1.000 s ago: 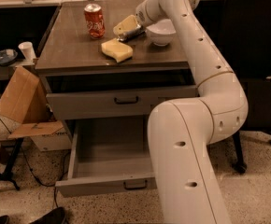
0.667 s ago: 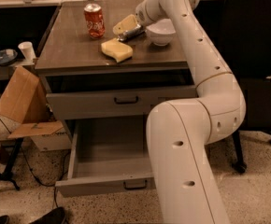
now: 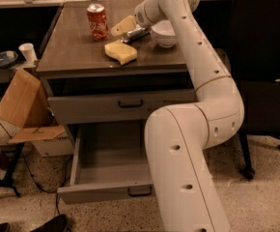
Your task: Place redbull can into middle drawer
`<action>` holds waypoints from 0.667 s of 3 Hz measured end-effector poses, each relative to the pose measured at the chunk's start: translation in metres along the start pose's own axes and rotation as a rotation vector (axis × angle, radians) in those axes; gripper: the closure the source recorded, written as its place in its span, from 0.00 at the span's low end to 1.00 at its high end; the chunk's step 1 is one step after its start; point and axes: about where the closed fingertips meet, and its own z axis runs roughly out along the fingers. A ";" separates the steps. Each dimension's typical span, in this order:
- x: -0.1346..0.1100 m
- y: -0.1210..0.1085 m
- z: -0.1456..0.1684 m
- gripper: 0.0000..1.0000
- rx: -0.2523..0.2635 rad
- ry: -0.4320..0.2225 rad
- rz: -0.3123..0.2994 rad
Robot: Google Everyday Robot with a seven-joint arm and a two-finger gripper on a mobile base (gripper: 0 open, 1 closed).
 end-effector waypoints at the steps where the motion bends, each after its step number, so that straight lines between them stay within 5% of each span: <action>1: 0.002 -0.001 0.003 0.00 0.012 0.012 0.003; 2: 0.001 -0.008 0.003 0.00 0.047 0.021 0.005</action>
Offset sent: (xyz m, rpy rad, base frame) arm 0.0294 -0.0179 0.0158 -0.0408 -0.0161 -0.0762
